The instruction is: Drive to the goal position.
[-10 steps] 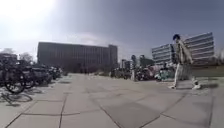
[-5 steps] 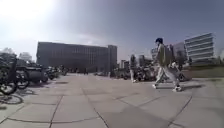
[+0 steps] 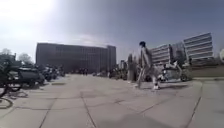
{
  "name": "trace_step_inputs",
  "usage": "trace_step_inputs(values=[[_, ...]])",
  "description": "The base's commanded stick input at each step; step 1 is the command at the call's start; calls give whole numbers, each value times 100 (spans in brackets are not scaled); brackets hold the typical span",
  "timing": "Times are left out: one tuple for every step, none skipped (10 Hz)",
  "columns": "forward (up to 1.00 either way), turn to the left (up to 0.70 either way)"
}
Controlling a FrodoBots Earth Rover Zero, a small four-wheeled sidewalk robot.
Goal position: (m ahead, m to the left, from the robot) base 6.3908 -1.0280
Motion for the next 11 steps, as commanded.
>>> trace_step_inputs(values=[[50, 0], [50, 30], [50, 50], [50, 26], [50, 0], [50, 0], [50, 0], [50, 0], [50, 0], [50, 0], [50, 0]])
